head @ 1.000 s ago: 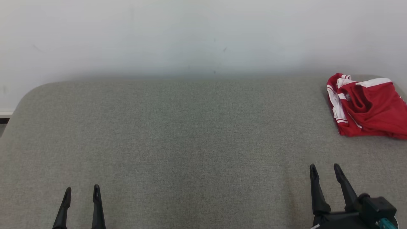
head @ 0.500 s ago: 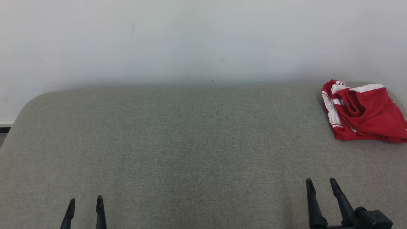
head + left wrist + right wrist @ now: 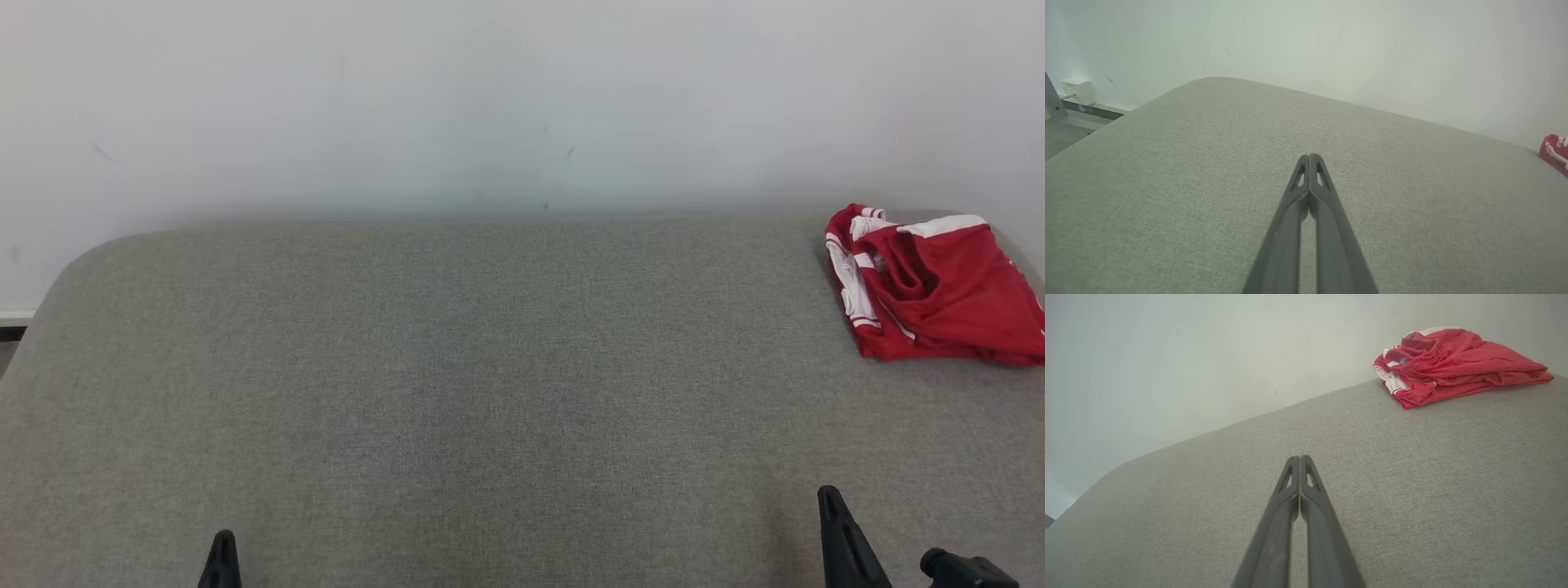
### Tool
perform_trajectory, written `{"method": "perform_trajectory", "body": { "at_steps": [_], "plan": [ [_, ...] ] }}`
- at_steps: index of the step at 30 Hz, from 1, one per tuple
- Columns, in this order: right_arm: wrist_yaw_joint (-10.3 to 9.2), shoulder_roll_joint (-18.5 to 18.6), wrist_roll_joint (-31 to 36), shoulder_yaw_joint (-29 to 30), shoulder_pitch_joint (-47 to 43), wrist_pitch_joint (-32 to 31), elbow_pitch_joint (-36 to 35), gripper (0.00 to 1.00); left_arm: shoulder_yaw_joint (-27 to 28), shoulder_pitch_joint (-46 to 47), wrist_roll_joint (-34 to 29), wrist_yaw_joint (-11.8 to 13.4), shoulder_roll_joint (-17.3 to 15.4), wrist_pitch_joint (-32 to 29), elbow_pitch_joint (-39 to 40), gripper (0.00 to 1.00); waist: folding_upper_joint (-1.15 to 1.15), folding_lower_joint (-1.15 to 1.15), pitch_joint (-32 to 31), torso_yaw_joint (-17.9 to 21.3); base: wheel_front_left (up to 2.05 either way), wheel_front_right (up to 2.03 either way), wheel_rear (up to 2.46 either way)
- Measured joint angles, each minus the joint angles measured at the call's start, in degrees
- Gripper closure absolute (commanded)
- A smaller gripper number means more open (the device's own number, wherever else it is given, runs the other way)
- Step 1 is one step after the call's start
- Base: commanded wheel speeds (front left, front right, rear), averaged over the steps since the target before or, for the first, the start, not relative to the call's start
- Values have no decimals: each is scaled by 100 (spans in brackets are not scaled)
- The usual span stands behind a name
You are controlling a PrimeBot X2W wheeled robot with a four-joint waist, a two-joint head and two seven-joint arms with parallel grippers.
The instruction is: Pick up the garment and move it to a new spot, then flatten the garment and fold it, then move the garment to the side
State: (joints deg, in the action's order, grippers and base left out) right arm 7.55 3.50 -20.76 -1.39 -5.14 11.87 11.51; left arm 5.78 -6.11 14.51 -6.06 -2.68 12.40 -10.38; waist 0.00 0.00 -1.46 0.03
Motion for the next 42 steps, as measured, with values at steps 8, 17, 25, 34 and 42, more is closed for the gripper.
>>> {"method": "perform_trajectory", "body": {
  "at_steps": [8, 17, 25, 34, 42],
  "plan": [
    [0, 8, -912, 56, 120, -189, 34, 100, -5, 114, 977, -7, 0, -225, -26, 100, 0, 0, 13, 0, 0, 0, 0],
    [0, 16, -1729, 120, 247, -382, 57, 100, -3, 256, 1825, -29, -1, -430, -63, 100, 0, 1, 26, 0, 0, 0, 0],
    [0, 20, -2390, 171, 337, -535, 83, 100, 0, 362, 2530, -48, -1, -599, -99, 100, 0, 1, 37, 0, 0, 0, 0],
    [0, 25, -3070, 231, 435, -690, 104, 100, 9, 474, 3248, -51, -2, -778, -135, 100, 0, 1, 49, -1, 0, 0, 0],
    [0, 26, -3630, 283, 524, -829, 124, 100, 14, 566, 3857, -54, -2, -927, -164, 100, 0, 1, 60, -1, 0, 0, 0]
  ]
}}
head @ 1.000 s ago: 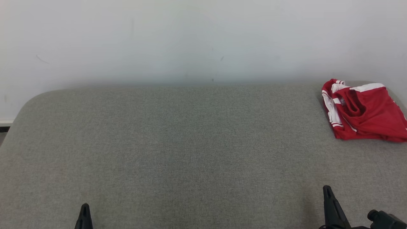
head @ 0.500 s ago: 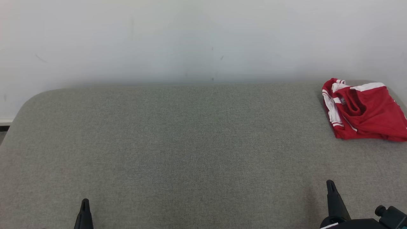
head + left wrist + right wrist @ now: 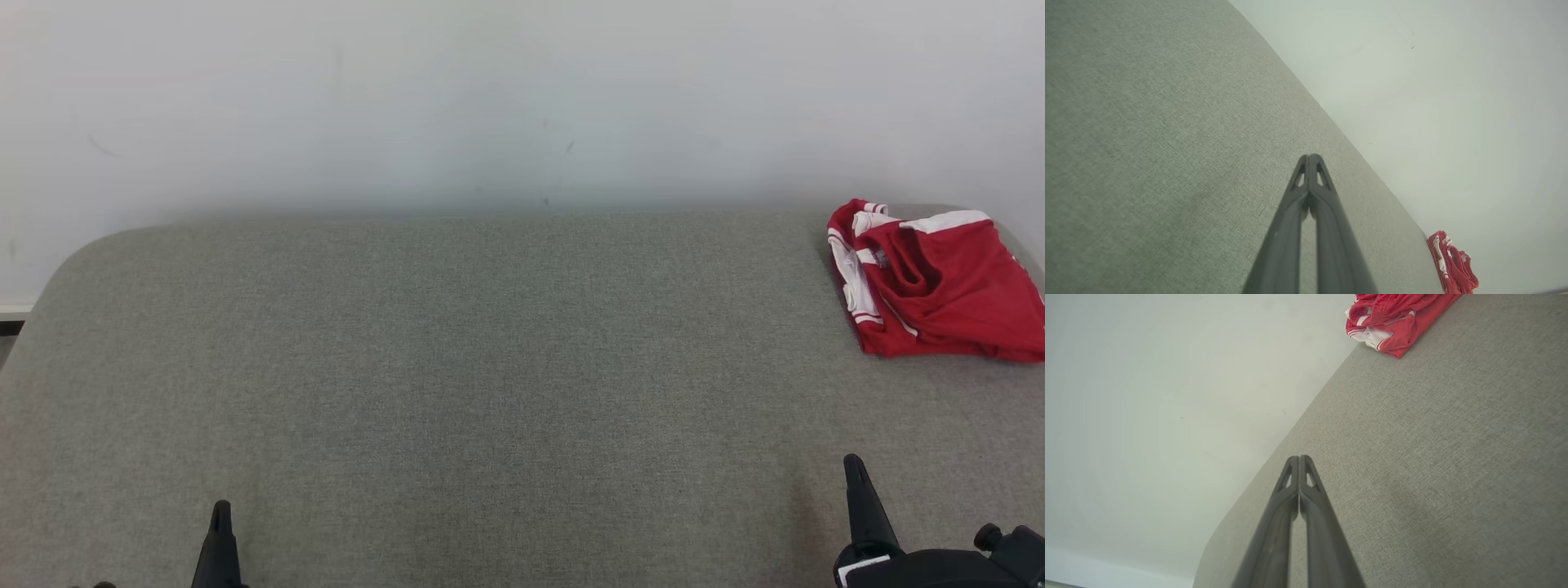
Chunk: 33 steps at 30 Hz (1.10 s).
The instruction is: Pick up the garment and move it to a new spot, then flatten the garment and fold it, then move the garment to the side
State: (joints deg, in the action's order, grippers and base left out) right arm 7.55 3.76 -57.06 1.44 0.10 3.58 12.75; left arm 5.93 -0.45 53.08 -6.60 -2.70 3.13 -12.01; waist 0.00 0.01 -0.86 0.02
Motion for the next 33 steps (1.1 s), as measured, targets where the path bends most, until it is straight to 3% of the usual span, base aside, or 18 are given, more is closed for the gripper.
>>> {"method": "perform_trajectory", "body": {
  "at_steps": [33],
  "plan": [
    [0, -1, -1806, 193, 304, -459, 60, 100, 27, 320, 1927, -46, -3, -478, -103, 100, 0, -1, 44, -1, 0, 0, 0]
  ]
}}
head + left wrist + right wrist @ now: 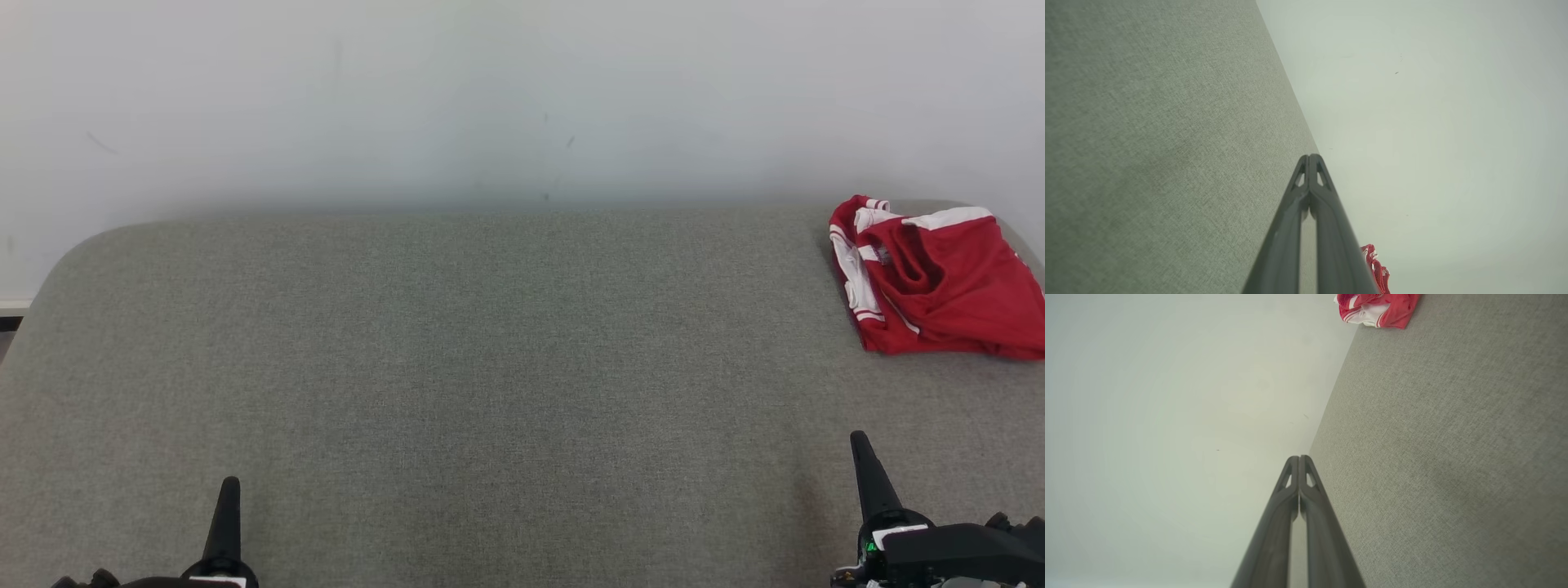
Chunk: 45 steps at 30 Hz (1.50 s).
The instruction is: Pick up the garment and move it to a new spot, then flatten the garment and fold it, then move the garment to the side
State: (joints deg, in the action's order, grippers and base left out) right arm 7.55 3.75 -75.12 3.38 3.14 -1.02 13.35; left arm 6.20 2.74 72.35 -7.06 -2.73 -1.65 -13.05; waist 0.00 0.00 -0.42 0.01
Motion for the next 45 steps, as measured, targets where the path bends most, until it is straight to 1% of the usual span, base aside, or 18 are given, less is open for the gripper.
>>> {"method": "perform_trajectory", "body": {
  "at_steps": [23, 41, 45],
  "plan": [
    [0, -9, -1055, 129, 158, -279, 37, 100, 15, 198, 1187, -7, -3, -297, -58, 100, 0, 0, 33, -1, 0, 0, 0],
    [0, -18, -1723, 218, 274, -461, 59, 100, 25, 314, 1920, -35, -7, -475, -97, 100, 0, 0, 58, -1, 0, 0, 0],
    [0, -20, -1788, 229, 281, -486, 64, 100, 25, 321, 1989, -35, -7, -499, -100, 100, 0, 0, 60, -1, 0, 0, 0]
  ]
}}
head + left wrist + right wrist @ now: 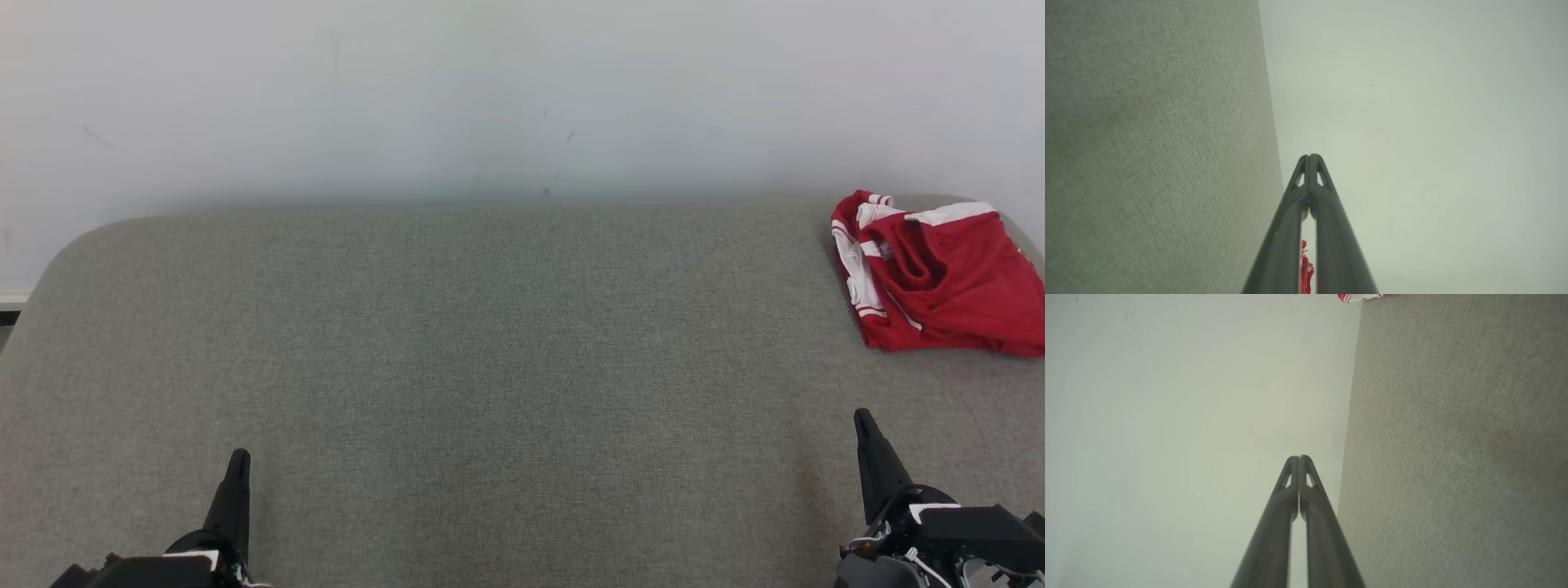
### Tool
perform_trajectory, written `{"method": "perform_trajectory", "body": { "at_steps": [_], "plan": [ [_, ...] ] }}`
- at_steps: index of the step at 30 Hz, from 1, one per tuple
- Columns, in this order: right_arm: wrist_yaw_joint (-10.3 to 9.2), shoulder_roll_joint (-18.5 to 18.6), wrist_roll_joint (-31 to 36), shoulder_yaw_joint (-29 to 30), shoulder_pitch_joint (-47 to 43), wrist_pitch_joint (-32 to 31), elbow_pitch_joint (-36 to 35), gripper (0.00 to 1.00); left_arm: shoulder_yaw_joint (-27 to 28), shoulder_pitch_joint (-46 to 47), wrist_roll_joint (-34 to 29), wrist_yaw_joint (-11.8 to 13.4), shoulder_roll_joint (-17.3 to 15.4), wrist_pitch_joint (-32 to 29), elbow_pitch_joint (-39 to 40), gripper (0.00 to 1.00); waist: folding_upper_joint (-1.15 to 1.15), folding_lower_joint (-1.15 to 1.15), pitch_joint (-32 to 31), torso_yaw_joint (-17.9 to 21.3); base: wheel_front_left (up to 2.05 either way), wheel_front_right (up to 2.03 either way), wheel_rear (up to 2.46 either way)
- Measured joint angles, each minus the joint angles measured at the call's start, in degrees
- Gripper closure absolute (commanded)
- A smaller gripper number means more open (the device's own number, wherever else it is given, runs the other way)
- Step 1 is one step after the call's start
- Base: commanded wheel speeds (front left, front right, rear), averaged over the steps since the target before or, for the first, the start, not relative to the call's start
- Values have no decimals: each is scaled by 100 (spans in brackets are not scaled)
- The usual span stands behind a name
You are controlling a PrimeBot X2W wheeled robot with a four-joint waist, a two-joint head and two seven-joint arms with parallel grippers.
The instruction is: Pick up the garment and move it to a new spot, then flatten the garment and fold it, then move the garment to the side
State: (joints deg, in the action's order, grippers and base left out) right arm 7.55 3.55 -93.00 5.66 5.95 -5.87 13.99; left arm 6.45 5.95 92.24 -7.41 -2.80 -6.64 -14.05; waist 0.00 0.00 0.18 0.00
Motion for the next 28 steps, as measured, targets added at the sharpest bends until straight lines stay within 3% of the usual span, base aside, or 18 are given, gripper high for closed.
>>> {"method": "perform_trajectory", "body": {
  "at_steps": [28],
  "plan": [
    [0, -18, 5, 27, 3, -19, 1, 100, 1, 4, 4, 0, 0, 0, 0, 100, 0, 0, 0, 0, 0, 0, 0]
  ]
}}
